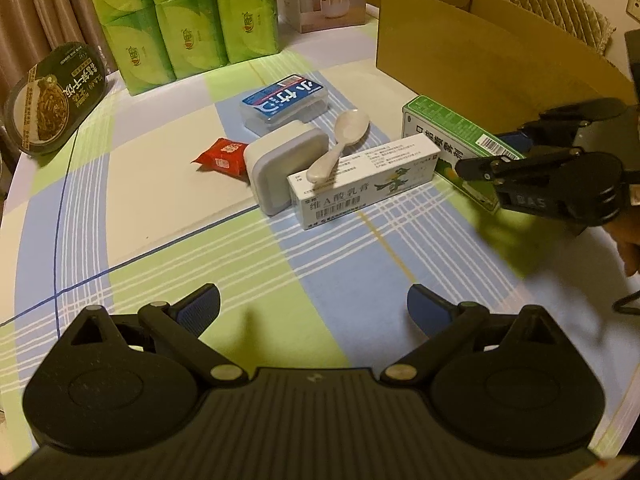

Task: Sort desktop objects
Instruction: 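Grasp the long white medicine box with the left tool while the right tool holds the green box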

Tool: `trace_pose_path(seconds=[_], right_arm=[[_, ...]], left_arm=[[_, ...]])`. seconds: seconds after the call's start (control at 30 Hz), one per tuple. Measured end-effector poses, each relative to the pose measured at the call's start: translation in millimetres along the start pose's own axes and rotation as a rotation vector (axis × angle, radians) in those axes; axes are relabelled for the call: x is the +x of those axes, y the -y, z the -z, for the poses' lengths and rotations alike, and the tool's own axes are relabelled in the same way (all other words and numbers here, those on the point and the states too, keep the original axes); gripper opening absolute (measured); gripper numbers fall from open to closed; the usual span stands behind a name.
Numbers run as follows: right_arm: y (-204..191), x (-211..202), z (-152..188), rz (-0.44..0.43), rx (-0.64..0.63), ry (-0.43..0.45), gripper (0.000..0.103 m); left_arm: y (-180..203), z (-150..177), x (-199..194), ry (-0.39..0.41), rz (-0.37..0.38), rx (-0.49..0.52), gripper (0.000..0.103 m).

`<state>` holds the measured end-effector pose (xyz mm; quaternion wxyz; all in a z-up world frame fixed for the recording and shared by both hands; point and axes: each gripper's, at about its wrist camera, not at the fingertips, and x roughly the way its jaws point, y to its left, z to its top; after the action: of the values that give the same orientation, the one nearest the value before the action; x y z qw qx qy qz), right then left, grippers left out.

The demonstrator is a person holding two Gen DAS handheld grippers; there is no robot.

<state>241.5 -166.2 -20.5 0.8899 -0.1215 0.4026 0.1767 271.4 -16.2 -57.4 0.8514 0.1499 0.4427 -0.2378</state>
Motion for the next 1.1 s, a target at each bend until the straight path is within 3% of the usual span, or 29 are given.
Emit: trace_pose_path(seconds=[0.2,0.3,0.43,0.53,0.8,0.87,1.03,1.1], right_arm=[[-27,-23,17,-0.205,-0.088,-0.064,0.027],[-29,-27,21,-0.263,-0.057,-0.072,0.027],[-20,-22,19,-0.196,0.006,-0.057,0.027],[-15,-20,15,-0.12,0.003,-0.041,0.027],[-2,-10,9,-0.102,0.029,-0.021,0.027],[-2,-9,8,-0.107,0.037,-0.021,0.027],[-1,-11,10,-0.129,0.053,-0.022,0.027],[-3,-14,11,-0.153,0.068,-0.028,0.027]], left_arm=[[-10,1,-3,0.0,-0.003,-0.034,0.098],[-10,1,-5,0.009,0.018,-0.046,0.098],[-10,1,-8,0.026,0.079,-0.092,0.098],[-9,1,-6,0.032,0.073,-0.128,0.098],[-6,-10,13,0.047,0.08,-0.23,0.091],[-2,-12,22,0.022,0.062,-0.207,0.082],[-1,-6,29,-0.053,0.037,-0.176,0.033],[-2,1,26,-0.07,0.027,-0.164,0.023]])
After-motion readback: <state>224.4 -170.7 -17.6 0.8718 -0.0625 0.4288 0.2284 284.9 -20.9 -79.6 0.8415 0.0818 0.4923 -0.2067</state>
